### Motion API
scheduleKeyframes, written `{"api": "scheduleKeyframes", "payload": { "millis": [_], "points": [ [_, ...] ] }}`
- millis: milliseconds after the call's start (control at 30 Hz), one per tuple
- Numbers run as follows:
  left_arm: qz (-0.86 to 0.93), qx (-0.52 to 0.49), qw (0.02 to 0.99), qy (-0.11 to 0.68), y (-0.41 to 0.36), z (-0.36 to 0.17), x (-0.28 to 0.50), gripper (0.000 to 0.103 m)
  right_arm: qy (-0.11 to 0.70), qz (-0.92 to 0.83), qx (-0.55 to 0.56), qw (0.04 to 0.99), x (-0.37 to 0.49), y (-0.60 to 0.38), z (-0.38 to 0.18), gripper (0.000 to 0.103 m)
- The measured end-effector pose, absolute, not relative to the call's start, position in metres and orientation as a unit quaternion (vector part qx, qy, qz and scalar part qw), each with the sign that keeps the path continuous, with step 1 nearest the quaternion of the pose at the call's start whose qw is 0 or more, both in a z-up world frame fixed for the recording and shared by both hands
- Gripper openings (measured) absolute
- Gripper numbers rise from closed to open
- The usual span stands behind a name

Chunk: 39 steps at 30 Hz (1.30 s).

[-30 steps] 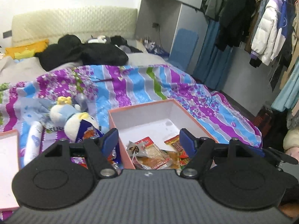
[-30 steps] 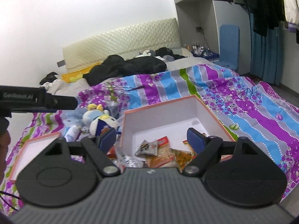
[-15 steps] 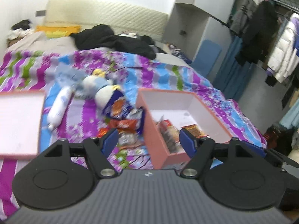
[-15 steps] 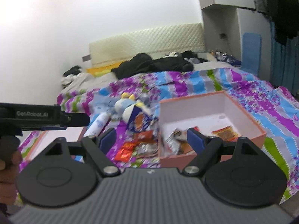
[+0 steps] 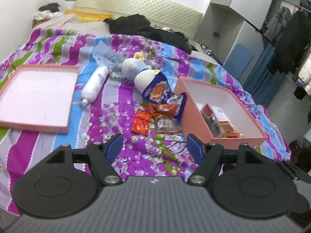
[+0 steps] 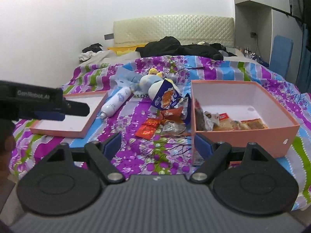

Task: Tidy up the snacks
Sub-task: 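Withdraw both tools from the box back toward the snack pile, then grasp the red foil packet with the left gripper while the right grasps the orange-topped clear bag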

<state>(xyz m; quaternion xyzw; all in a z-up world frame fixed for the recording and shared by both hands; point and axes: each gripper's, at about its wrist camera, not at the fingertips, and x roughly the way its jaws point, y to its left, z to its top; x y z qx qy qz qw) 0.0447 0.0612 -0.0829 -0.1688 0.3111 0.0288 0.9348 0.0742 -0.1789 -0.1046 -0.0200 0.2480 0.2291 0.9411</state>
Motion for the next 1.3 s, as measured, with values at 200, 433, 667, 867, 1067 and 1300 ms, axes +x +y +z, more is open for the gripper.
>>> {"api": "scheduleKeyframes", "payload": {
  "millis": [200, 433, 667, 867, 1067, 1300],
  "points": [
    [0.029, -0.189, 0.926, 0.326, 0.074, -0.100, 0.050, 0.076, 0.246, 0.226, -0.051, 0.941, 0.072, -0.163, -0.115, 0.082],
    [0.022, -0.204, 0.916, 0.345, 0.092, -0.126, 0.086, 0.076, 0.250, 0.219, -0.096, 0.938, 0.093, -0.144, -0.136, 0.071],
    [-0.003, -0.211, 0.906, 0.366, 0.104, -0.157, 0.150, 0.077, 0.271, 0.225, -0.140, 0.925, 0.129, -0.116, -0.166, 0.064],
    [-0.018, -0.198, 0.901, 0.385, 0.109, -0.193, 0.214, 0.077, 0.265, 0.229, -0.196, 0.916, 0.167, -0.089, -0.197, 0.061],
    [-0.039, -0.197, 0.905, 0.375, 0.117, -0.231, 0.269, 0.077, 0.222, 0.206, -0.253, 0.919, 0.204, -0.064, -0.235, 0.059],
    [-0.054, -0.198, 0.900, 0.385, 0.120, -0.260, 0.311, 0.075, 0.225, 0.206, -0.312, 0.900, 0.230, -0.044, -0.273, 0.055]
  ]
}}
